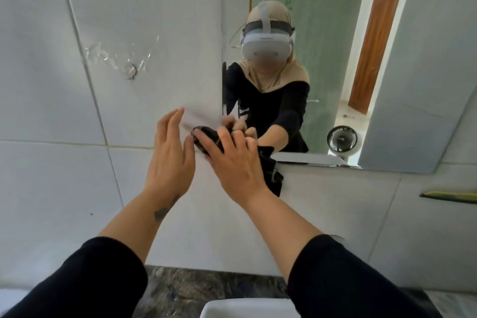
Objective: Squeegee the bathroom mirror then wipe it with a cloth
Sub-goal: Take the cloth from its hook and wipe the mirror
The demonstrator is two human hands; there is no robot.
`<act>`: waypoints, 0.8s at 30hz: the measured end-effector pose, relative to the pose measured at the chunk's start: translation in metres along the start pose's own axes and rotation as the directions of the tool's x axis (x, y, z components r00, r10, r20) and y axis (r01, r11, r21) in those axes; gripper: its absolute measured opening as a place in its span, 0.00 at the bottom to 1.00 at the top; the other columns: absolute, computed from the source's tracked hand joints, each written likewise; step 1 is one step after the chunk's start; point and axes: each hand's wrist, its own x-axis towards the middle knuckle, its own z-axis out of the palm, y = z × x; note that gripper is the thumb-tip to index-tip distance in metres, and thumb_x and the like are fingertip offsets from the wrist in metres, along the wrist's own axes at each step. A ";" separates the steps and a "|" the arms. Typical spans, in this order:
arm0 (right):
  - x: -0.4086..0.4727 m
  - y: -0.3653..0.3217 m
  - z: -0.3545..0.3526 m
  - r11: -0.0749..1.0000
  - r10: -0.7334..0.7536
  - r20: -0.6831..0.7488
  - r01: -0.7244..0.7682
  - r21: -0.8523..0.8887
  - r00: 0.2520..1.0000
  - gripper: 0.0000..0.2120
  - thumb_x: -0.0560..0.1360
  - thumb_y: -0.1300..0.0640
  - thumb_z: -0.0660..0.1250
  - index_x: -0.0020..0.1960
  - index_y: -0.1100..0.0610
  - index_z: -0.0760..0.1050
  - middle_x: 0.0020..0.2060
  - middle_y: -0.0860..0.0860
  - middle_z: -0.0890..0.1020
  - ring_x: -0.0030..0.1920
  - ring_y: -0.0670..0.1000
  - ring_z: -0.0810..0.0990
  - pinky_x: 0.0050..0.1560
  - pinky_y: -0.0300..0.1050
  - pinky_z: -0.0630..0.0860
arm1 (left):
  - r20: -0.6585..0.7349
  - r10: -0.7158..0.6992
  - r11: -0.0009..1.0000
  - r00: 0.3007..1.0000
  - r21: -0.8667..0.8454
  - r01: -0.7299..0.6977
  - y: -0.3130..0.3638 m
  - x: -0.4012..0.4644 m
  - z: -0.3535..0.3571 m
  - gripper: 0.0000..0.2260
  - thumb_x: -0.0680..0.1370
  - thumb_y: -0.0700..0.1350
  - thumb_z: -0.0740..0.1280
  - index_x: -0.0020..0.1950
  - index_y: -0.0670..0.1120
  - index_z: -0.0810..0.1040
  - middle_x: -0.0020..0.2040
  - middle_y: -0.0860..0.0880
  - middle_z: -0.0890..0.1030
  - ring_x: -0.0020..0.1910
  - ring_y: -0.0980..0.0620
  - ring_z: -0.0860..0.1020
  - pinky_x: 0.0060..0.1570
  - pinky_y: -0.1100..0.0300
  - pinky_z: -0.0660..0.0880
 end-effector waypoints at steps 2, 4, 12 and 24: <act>0.013 -0.017 -0.004 0.968 0.014 -0.002 -0.013 0.249 1.000 0.23 0.77 0.49 0.63 0.71 0.49 0.66 0.56 0.53 0.76 0.48 0.55 0.75 0.47 0.50 0.72 | 0.027 -0.094 0.992 0.995 -0.081 0.096 -0.008 -0.002 -0.015 0.19 0.82 0.46 0.54 0.73 0.54 0.59 0.69 0.52 0.67 0.64 0.56 0.69 0.61 0.57 0.67; 0.030 -0.027 -0.010 0.818 0.098 0.033 -0.099 0.566 0.995 0.21 0.78 0.51 0.62 0.70 0.51 0.68 0.57 0.52 0.76 0.51 0.55 0.75 0.53 0.51 0.73 | 0.101 -0.175 0.967 0.979 -0.172 0.190 -0.012 -0.001 -0.032 0.18 0.83 0.46 0.53 0.72 0.58 0.59 0.64 0.54 0.73 0.60 0.56 0.70 0.58 0.58 0.65; 0.112 -0.054 -0.034 0.391 0.144 0.285 -0.319 0.863 0.948 0.19 0.81 0.52 0.54 0.71 0.52 0.66 0.56 0.52 0.69 0.61 0.53 0.69 0.68 0.49 0.65 | 0.164 -0.270 0.823 0.949 -0.473 0.316 -0.009 0.044 -0.085 0.19 0.82 0.42 0.56 0.66 0.63 0.57 0.49 0.46 0.81 0.47 0.51 0.81 0.41 0.65 0.77; 0.153 -0.075 -0.007 0.959 -0.013 -0.041 0.024 0.281 0.999 0.19 0.75 0.60 0.65 0.67 0.56 0.72 0.52 0.54 0.78 0.46 0.57 0.76 0.39 0.49 0.69 | -0.152 -0.294 0.956 0.944 -0.073 0.286 -0.044 0.084 -0.112 0.20 0.72 0.69 0.61 0.47 0.53 0.71 0.43 0.55 0.75 0.39 0.52 0.77 0.29 0.54 0.72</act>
